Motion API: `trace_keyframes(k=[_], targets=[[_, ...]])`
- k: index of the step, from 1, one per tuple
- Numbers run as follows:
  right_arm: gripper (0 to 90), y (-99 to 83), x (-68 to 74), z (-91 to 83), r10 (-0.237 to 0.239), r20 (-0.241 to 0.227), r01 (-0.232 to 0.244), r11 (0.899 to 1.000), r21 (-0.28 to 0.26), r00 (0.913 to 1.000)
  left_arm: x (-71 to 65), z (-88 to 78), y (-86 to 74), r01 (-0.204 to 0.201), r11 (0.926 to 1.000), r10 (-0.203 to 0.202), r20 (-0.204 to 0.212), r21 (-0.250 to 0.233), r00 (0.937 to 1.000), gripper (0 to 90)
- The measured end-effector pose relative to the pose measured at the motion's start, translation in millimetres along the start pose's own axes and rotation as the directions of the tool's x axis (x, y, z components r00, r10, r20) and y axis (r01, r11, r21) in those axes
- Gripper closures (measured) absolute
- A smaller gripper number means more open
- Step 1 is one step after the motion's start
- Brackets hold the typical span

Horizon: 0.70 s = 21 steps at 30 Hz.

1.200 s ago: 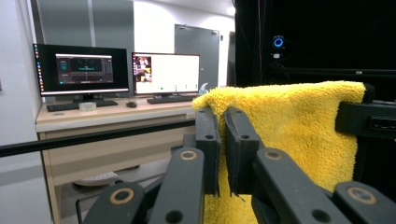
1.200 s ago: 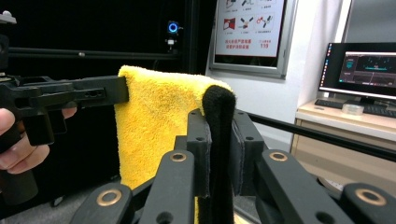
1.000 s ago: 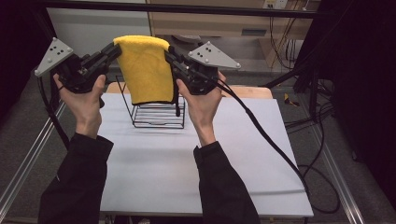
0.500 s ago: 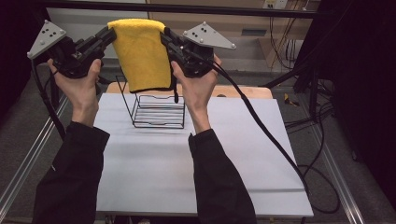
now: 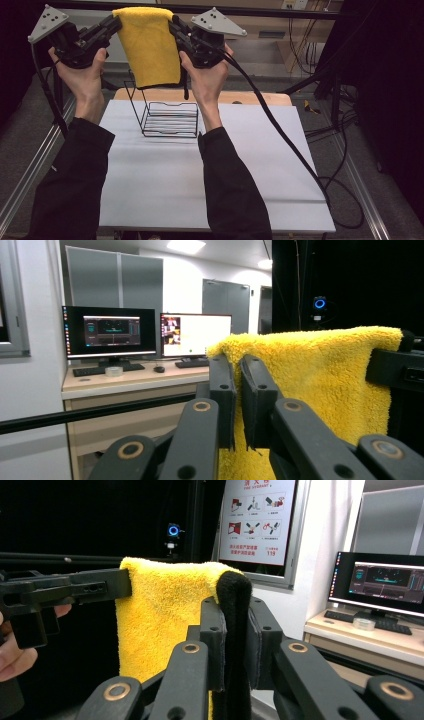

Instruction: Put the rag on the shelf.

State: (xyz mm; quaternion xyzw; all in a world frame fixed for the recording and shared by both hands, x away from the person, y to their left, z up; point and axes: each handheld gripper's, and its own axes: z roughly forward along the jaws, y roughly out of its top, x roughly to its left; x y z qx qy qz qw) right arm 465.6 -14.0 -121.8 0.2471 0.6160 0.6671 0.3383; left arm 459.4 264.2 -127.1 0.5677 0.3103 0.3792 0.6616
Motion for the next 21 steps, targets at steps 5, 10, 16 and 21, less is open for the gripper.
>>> trace_keyframes(k=[5, 10, 16, 21], targets=[[80.6, 1.6, -3.4, 6.9, 0.011, -0.003, -0.011, 1.0, -0.009, 0.9999, 5.9, 3.3, 3.0, 0.01, 0.9999, -0.01, -0.002, 0.005, 0.9999, 84.3], [80.6, 4.0, -5.4, 17.6, -0.006, -0.003, 0.006, 1.0, -0.011, 1.0, 12.5, 11.6, 7.1, 0.004, 0.9999, -0.004, -0.021, 0.011, 0.9998, 84.3], [80.6, 5.9, -13.7, 30.9, -0.015, 0.01, 0.015, 1.0, 0.003, 0.9998, 21.5, 24.7, 6.6, 0.014, 0.9997, -0.013, -0.029, 0.018, 0.9995, 84.3], [80.6, 3.0, -20.9, 43.1, -0.013, 0.007, 0.013, 1.0, 0.009, 0.9999, 28.7, 34.8, 4.3, 0.016, 0.9994, -0.014, -0.043, 0.03, 0.999, 84.3]])
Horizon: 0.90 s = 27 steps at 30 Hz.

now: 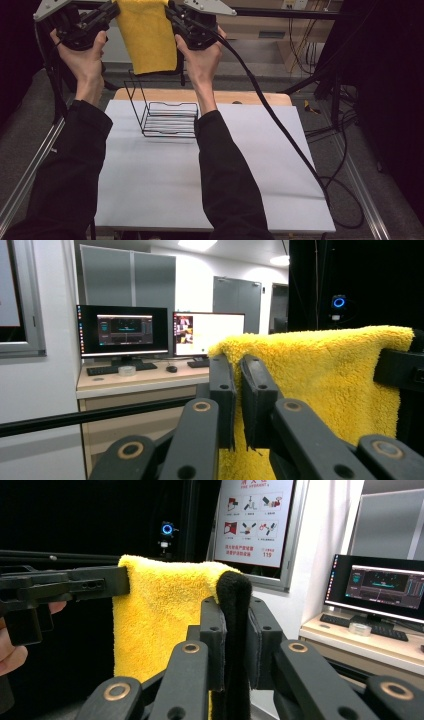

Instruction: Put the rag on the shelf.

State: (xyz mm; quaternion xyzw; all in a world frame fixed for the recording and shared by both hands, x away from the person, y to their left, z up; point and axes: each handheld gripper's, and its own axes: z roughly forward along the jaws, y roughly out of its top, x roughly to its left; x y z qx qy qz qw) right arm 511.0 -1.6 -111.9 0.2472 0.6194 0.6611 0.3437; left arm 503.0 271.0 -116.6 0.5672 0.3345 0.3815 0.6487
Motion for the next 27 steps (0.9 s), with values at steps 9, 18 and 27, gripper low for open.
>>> trace_keyframes(k=[9, 18, 27], targets=[[80.6, -6.4, -12.2, 14.4, -0.008, -0.006, 0.008, 1.0, 0.018, 0.9999, 5.8, 7.3, -8.4, -0.041, 0.999, 0.041, 0.005, 0.02, 0.9992, 84.2], [80.6, -35.4, -11.5, 12.7, 0.018, -0.023, -0.016, 0.998, 0.061, 0.9996, 9.7, -1.3, -36.7, -0.057, 0.9963, 0.055, 0.032, 0.065, 0.998, 84.2], [80.5, -57.4, -10.8, 7.0, 0.023, -0.036, -0.02, 0.995, 0.097, 0.9991, 10.8, -6.2, -61.5, -0.059, 0.9937, 0.053, 0.058, 0.096, 0.9969, 84.2]])
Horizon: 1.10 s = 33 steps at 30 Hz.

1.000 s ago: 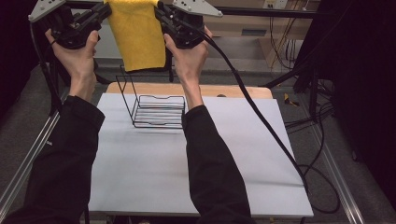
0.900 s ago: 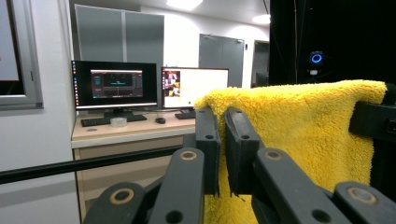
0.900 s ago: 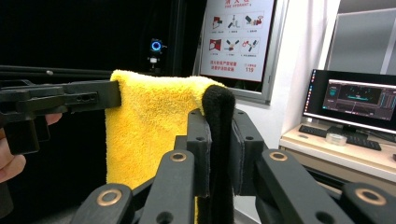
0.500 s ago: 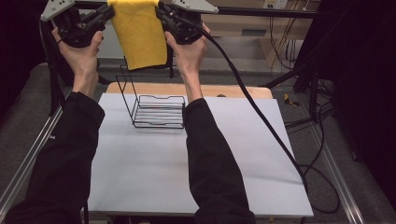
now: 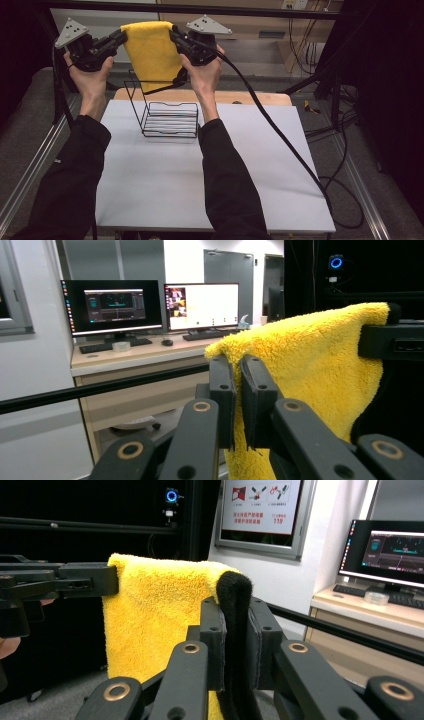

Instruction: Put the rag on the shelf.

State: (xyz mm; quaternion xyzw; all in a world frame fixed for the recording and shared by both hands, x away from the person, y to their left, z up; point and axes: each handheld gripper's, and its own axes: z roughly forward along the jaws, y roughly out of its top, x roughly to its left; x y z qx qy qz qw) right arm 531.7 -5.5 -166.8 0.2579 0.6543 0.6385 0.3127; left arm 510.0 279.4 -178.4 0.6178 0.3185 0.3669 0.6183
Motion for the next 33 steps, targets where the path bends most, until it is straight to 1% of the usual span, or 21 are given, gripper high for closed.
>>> trace_keyframes(k=[8, 12, 13, 14, 16, 21, 27, 33], targets=[[80.5, -21.4, 0.2, -3.0, 0.019, 0.0, -0.019, 0.999, 0.045, 0.9998, -3.2, 2.7, -18.5, -0.017, 0.9986, 0.017, 0.003, 0.051, 0.9998, 84.2], [80.4, -33.2, 1.0, -2.4, 0.033, -0.007, -0.033, 0.997, 0.068, 0.9994, -3.5, 3.1, -25.1, -0.035, 0.9962, 0.036, -0.003, 0.08, 0.9994, 84.3], [80.4, -36.1, 1.3, -1.9, 0.036, -0.008, -0.035, 0.997, 0.073, 0.9993, -2.7, 3.4, -26.3, -0.048, 0.9952, 0.049, -0.014, 0.086, 0.9987, 84.2], [80.4, -39.0, 1.5, -1.3, 0.038, -0.008, -0.037, 0.996, 0.078, 0.9993, -2.6, 3.5, -27.6, -0.05, 0.9948, 0.051, -0.011, 0.089, 0.9986, 84.2], [80.4, -43.5, 2.1, -0.9, 0.043, -0.011, -0.042, 0.996, 0.083, 0.999, -3.9, 1.3, -29.9, -0.039, 0.9945, 0.039, -0.001, 0.097, 0.9992, 84.2], [80.3, -44.6, 2.3, -6.2, 0.042, -0.019, -0.04, 0.997, 0.072, 0.999, -5.8, -5.7, -29.7, -0.04, 0.9964, 0.038, 0.024, 0.075, 0.999, 84.2], [80.3, -36.8, 1.6, -11.8, 0.043, -0.019, -0.042, 0.998, 0.043, 0.9989, -10.1, -10.1, -20.7, -0.046, 0.9978, 0.044, 0.039, 0.047, 0.9983, 84.2], [80.2, -31.5, 5.2, -19.8, 0.019, -0.034, -0.019, 1.0, 0.018, 0.9992, -12.6, -15.9, -15.6, -0.055, 0.9979, 0.054, 0.044, 0.034, 0.9976, 84.2]])
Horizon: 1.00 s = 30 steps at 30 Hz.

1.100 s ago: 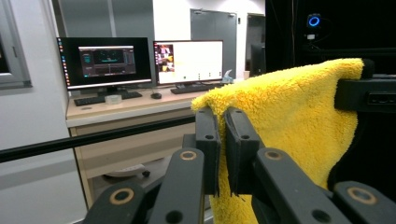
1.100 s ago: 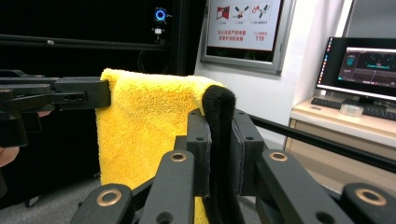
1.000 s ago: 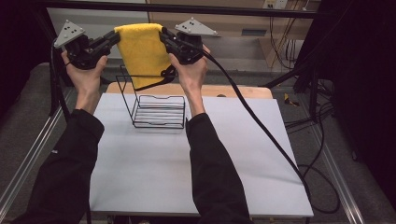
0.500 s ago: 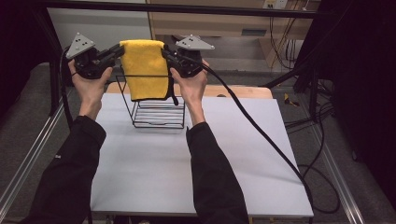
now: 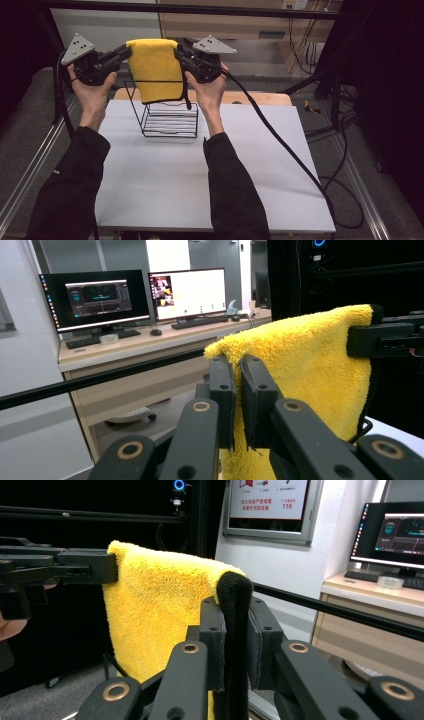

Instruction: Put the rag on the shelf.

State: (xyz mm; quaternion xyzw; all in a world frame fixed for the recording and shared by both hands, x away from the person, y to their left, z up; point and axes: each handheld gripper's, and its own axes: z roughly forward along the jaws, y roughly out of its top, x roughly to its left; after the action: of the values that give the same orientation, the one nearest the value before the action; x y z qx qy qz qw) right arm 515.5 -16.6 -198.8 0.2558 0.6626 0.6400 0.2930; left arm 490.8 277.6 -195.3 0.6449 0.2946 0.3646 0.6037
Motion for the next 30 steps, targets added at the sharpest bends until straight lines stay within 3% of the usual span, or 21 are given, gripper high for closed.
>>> trace_keyframes(k=[9, 23, 30], targets=[[80.1, 3.2, 5.0, -7.1, -0.03, -0.002, 0.03, 1.0, 0.0, 0.9996, -4.5, -7.6, 2.6, -0.011, 0.9999, 0.011, 0.016, -0.002, 0.9998, 84.1], [79.7, -4.4, 15.3, -20.8, -0.07, -0.012, 0.071, 0.996, 0.057, 0.9974, -15.7, -20.4, -6.1, -0.05, 0.998, 0.048, 0.043, 0.039, 0.9979, 83.8], [79.6, -11.3, 22.2, -26.8, -0.086, -0.012, 0.086, 0.994, 0.07, 0.9963, -21.1, -25.3, -11.7, -0.048, 0.9969, 0.045, 0.052, 0.062, 0.9977, 83.6]])
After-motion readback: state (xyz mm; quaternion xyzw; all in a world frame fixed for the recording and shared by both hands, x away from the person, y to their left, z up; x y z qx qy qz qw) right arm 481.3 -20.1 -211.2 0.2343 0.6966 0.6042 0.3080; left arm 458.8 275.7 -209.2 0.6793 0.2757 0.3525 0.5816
